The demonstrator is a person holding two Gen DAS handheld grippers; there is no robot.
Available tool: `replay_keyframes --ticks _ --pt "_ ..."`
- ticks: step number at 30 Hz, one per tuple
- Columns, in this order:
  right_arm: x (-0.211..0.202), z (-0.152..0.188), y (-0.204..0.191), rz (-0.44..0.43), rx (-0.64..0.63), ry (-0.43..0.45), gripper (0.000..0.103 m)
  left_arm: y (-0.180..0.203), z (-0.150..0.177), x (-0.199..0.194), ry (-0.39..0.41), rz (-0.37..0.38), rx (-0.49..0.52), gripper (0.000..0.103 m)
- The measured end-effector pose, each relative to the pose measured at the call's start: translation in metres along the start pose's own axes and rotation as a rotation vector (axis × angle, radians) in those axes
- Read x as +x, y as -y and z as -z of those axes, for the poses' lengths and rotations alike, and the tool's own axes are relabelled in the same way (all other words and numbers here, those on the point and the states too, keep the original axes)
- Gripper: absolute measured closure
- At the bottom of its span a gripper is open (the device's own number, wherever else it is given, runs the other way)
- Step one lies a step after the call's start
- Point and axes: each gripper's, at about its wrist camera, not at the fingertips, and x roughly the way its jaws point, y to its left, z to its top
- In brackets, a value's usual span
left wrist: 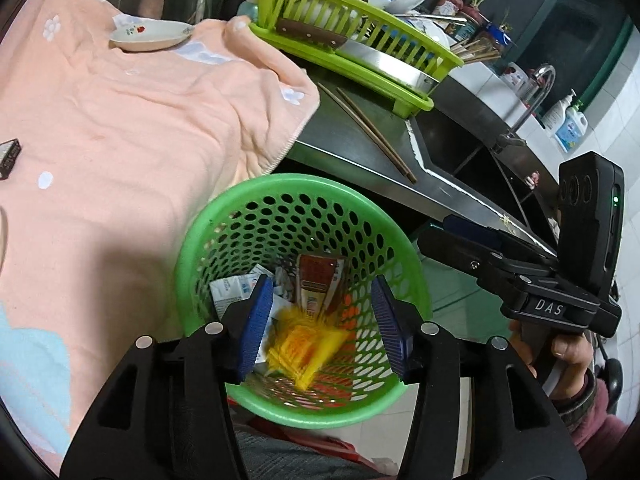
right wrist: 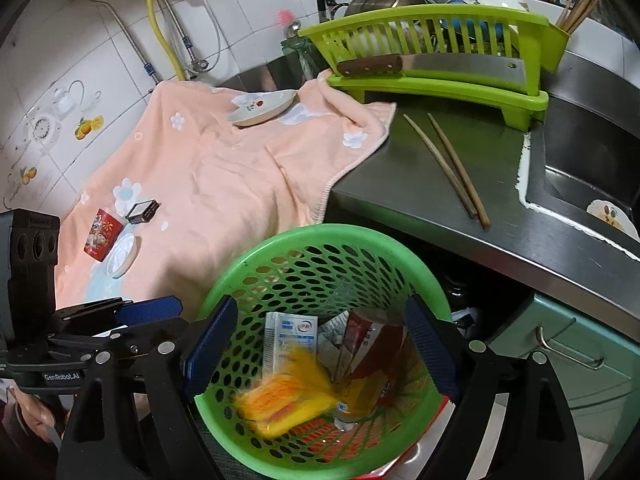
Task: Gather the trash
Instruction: 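Carry the snack bag and milk carton to the green basket and release both, then move both tools back toward the red cup and black box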
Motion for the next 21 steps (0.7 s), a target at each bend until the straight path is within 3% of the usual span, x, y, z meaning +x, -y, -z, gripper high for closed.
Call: replay_keyframes --ticks 8,21 --pt "0.010 -0.008 -0.026 -0.034 -0.042 -0.012 0.021 -0.027 0.001 -0.026 0.046 -0.074 -0.016 0.052" --pt "0.044 -0.028 -0.092 -0.112 -0.160 -0.062 0.021 -0.123 -0.012 -0.112 0.186 -0.325 -0.108 0.052"
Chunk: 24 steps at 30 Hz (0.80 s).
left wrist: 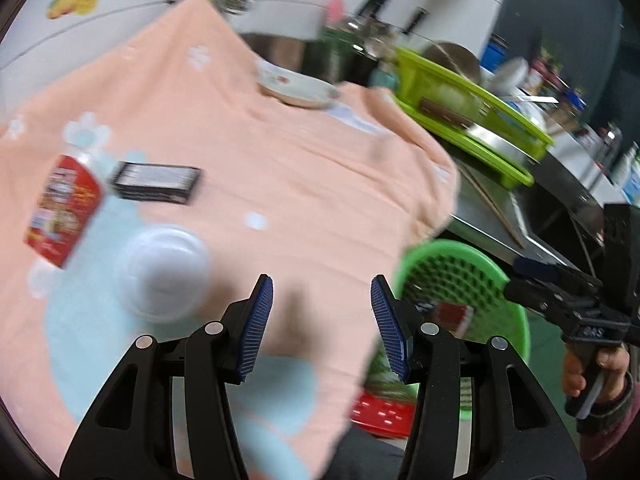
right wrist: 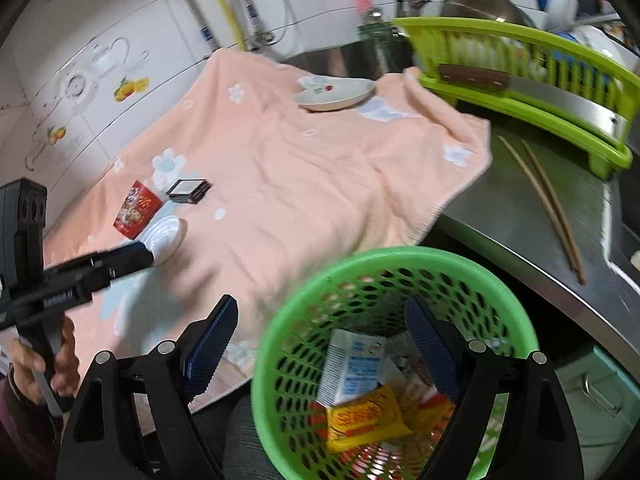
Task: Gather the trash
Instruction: 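Move both tools back toward the red cup and black box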
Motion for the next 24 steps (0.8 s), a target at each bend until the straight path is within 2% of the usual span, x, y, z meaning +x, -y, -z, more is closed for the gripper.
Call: replay_keyframes --ticks 8,11,15,19,21,24 --pt "0.028 -0.028 -0.048 -0.059 -0.106 -0.018 0.021 -0.077 -0.026 -0.023 0.060 -0.168 -0.071 0.043" --pt "0.044 -0.040 -0.070 -0.081 -0.159 -0.027 0.021 -0.107 -0.035 -0.029 0.072 -0.221 -0.101 0.037" --pt "0.069 -0.057 -0.098 -0.118 -0.237 -0.041 0.021 -0.134 -0.044 -0.028 0.076 -0.299 -0.090 0.027" --pt "0.092 -0.075 -0.122 -0.170 -0.296 -0.054 0.021 -0.159 -0.051 -0.019 0.053 -0.329 -0.099 0.024" --pt "0.105 -0.086 -0.135 -0.191 -0.334 -0.060 0.021 -0.172 -0.054 -0.015 0.045 -0.341 -0.102 0.019" --pt "0.122 -0.097 -0.152 -0.201 -0.397 -0.066 0.021 -0.188 -0.058 -0.009 0.025 -0.351 -0.106 0.016"
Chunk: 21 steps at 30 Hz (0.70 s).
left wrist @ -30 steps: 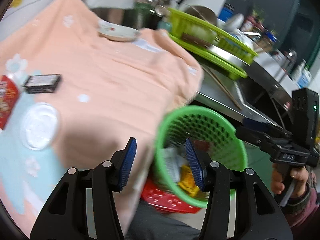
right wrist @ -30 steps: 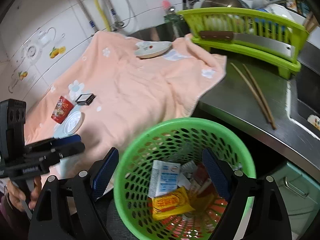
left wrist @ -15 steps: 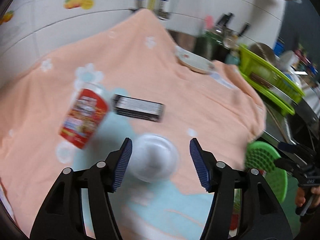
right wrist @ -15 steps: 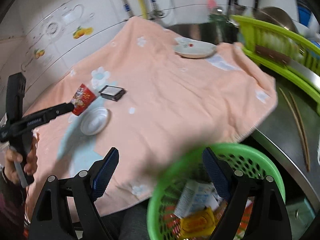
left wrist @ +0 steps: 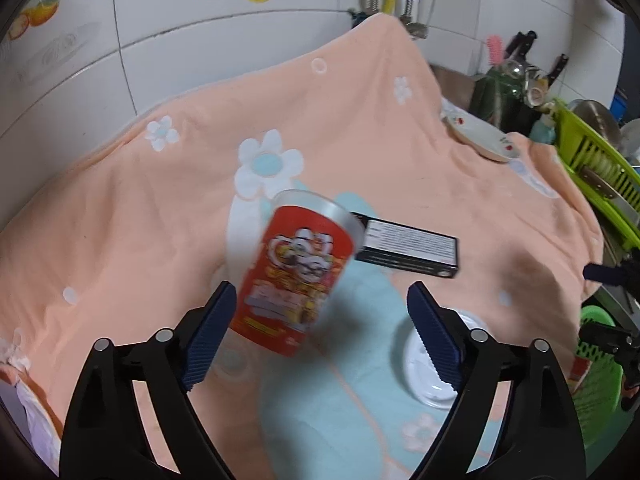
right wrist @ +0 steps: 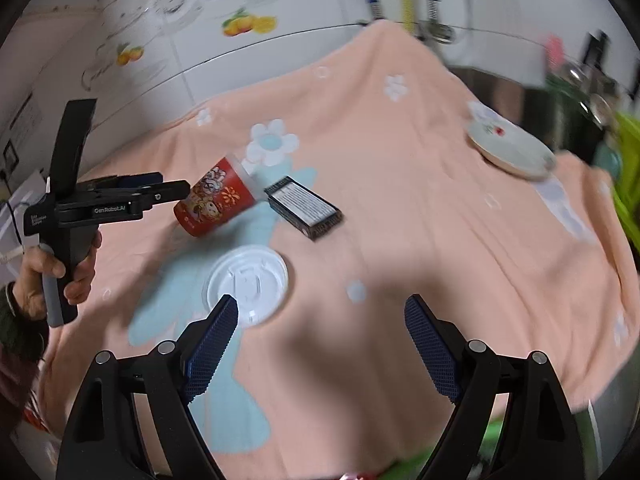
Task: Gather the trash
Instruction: 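Move both tools back toward the red cup and black box, then grasp the red Pizza cup with the left gripper while the right grasps the black box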
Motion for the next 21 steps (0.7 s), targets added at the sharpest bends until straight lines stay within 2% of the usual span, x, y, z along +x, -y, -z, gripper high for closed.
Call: replay_keyframes --ticks 3,7,21 --pt "0.018 -0.016 -0.006 -0.013 -0.055 -0.014 0.021 -0.009 -0.005 0.010 -0.019 -0.013 0.003 0.013" --pt "0.044 -0.037 -0.008 -0.044 -0.101 -0.035 0.021 -0.016 -0.010 0.023 -0.039 0.007 0.021 0.007" --pt "0.142 -0.082 -0.013 -0.098 -0.237 -0.135 0.021 -0.027 -0.013 0.064 -0.098 0.059 0.082 0.007"
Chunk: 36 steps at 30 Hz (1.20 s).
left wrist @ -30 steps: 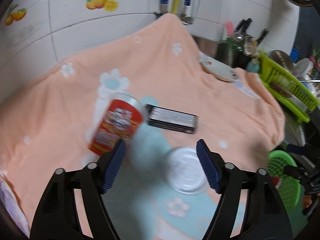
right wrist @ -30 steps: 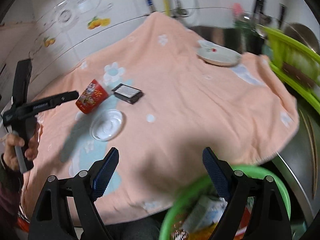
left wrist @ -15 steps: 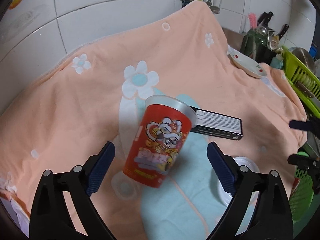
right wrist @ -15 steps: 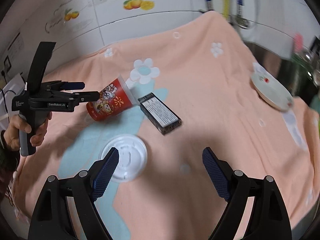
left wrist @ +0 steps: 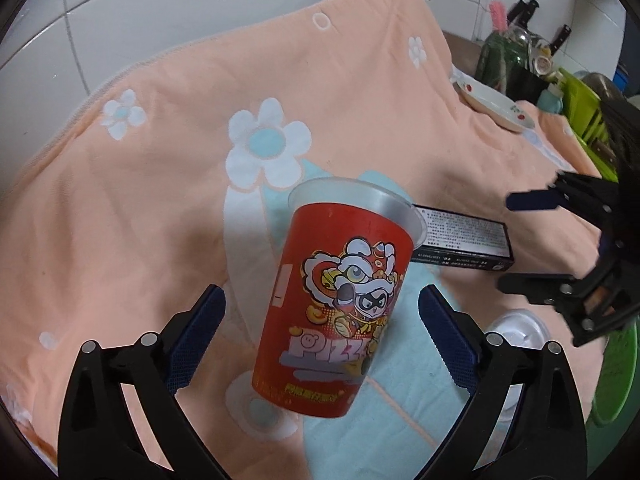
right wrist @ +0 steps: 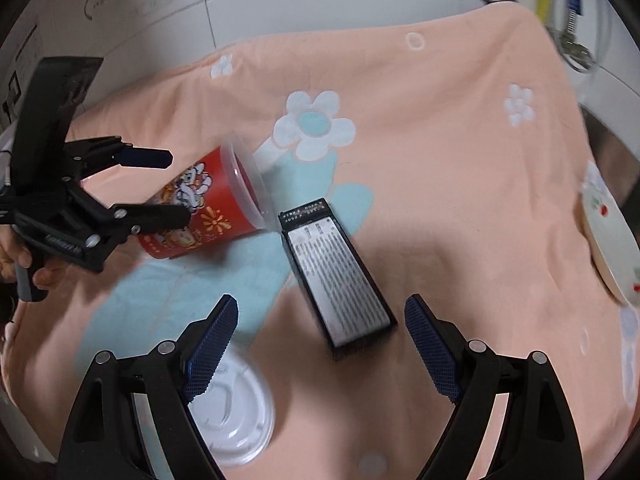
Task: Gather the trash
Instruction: 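Grasp the red Pizza cup with the left gripper while the right grasps the black box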
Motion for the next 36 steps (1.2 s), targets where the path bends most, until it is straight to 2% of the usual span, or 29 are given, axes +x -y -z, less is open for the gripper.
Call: replay_keyframes --ticks 8,14,16,18,20,21,23,24,25,30,36 --pt "0.039 -0.018 0.001 -0.022 -0.056 -0.048 0.022 -0.002 -0.002 0.015 -0.024 0.018 0.028 0.007" --pt "0.050 -0.016 0.001 -0.041 -0.064 -0.079 0.037 -0.004 -0.005 0.025 -0.041 0.043 0.021 0.007" --pt "0.048 -0.014 -0.001 -0.024 -0.075 -0.076 0.041 -0.004 -0.006 0.028 -0.046 0.042 0.021 0.007" --pt "0.044 -0.013 0.001 -0.020 -0.064 -0.075 0.052 -0.003 -0.007 0.032 -0.051 0.051 0.022 0.007" --pt "0.039 -0.012 0.003 -0.026 -0.043 -0.073 0.056 -0.001 -0.008 0.035 -0.054 0.063 0.020 0.008" --pt "0.037 -0.011 0.003 -0.023 -0.041 -0.074 0.056 0.000 -0.009 0.037 -0.057 0.070 0.018 0.009" --pt "0.033 -0.007 0.003 -0.007 -0.039 -0.074 0.057 0.001 -0.009 0.040 -0.065 0.075 0.016 0.016" --pt "0.030 -0.005 0.003 0.000 -0.033 -0.073 0.057 0.003 -0.009 0.043 -0.073 0.083 0.017 0.023" --pt "0.028 -0.004 0.003 0.004 -0.026 -0.071 0.057 0.006 -0.009 0.045 -0.079 0.080 0.020 0.025" --pt "0.006 0.010 0.006 0.013 0.028 -0.043 0.059 0.018 -0.005 0.038 -0.047 0.047 0.043 0.029" --pt "-0.029 0.031 0.005 0.016 0.105 -0.002 0.059 0.033 -0.001 0.007 -0.003 0.069 0.041 0.029"
